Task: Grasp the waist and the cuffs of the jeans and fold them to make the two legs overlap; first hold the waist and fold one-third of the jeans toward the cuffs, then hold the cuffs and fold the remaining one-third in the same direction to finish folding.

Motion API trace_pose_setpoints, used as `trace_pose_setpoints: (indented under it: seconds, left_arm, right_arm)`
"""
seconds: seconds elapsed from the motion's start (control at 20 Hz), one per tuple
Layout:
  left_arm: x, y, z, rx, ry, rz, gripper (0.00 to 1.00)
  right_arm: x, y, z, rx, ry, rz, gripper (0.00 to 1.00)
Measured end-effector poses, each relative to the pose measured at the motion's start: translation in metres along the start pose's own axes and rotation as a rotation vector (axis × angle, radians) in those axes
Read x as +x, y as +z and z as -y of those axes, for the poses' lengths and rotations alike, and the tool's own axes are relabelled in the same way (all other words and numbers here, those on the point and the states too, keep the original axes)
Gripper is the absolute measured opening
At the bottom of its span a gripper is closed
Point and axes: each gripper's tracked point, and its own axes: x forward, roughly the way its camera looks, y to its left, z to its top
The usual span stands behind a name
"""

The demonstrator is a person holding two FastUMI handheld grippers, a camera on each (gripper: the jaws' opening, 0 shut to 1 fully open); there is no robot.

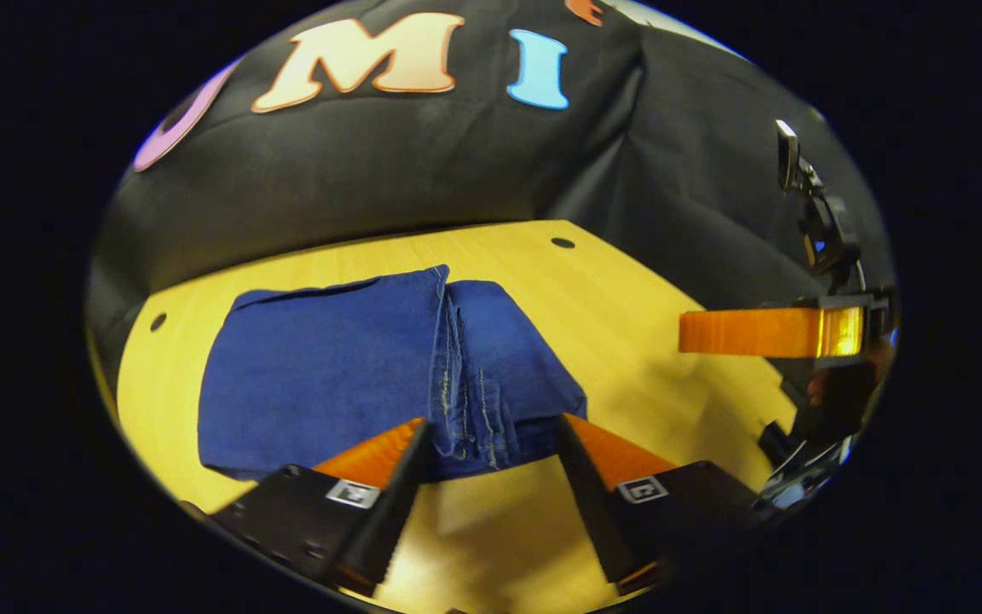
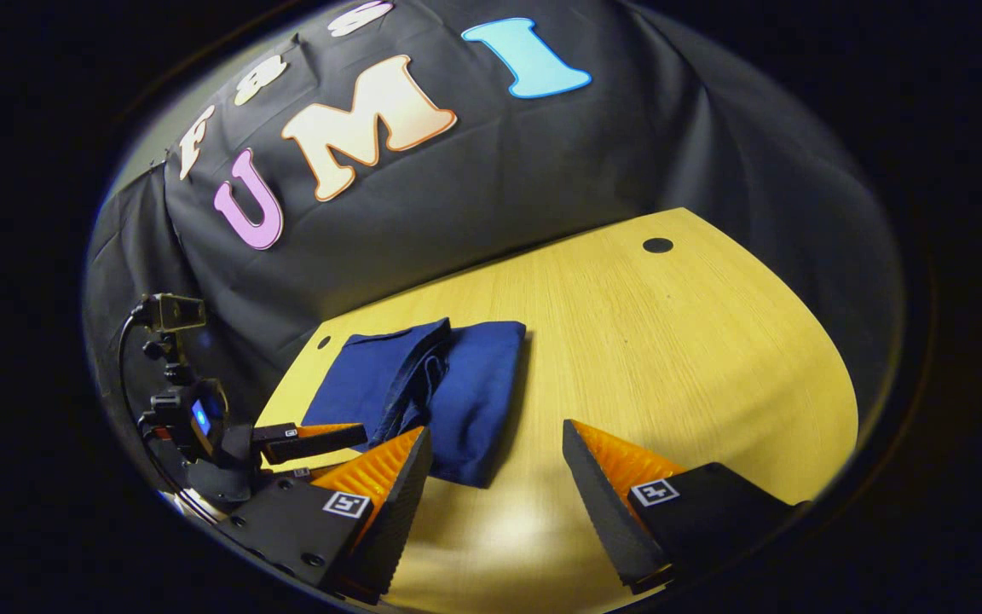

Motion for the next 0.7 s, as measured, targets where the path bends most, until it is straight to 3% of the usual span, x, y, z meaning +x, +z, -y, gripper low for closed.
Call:
trace_pose_setpoints:
  seconds: [0.05, 0.1, 0.15, 0.2, 0.3, 0.35, 0.4, 0.55, 0.7]
  left_arm:
    - [-0.007, 0.007, -0.005, -0.015, 0.016, 0.024, 0.96]
    - [-0.016, 0.011, -0.015, -0.027, 0.034, 0.044, 0.95]
    - [-0.024, 0.014, -0.022, -0.038, 0.042, 0.051, 0.92]
    - [-0.029, 0.013, -0.03, -0.043, 0.055, 0.056, 0.92]
    - [-0.04, 0.015, -0.048, -0.039, 0.072, 0.063, 0.96]
    - [-0.047, 0.017, -0.055, -0.033, 0.088, 0.073, 0.92]
    - [-0.054, 0.017, -0.064, -0.029, 0.105, 0.081, 0.93]
    - [-0.066, 0.02, -0.088, -0.042, 0.14, 0.103, 0.96]
    - [-0.079, 0.024, -0.102, -0.065, 0.159, 0.129, 0.93]
  right_arm:
    - [-0.004, 0.003, -0.008, -0.003, -0.009, 0.02, 0.95]
    - [-0.007, 0.005, -0.016, -0.001, -0.017, 0.036, 0.95]
    - [-0.011, 0.007, -0.025, 0.004, -0.02, 0.051, 0.87]
    - [-0.014, 0.009, -0.035, 0.009, -0.021, 0.067, 0.95]
    - [-0.022, 0.013, -0.05, 0.006, -0.032, 0.102, 0.96]
    - [-0.026, 0.014, -0.059, 0.005, -0.031, 0.111, 0.92]
    - [-0.028, 0.015, -0.066, -0.002, -0.035, 0.119, 0.99]
    - [-0.039, 0.019, -0.083, -0.022, -0.042, 0.143, 0.98]
    - [-0.046, 0.019, -0.095, -0.034, -0.05, 0.161, 0.98]
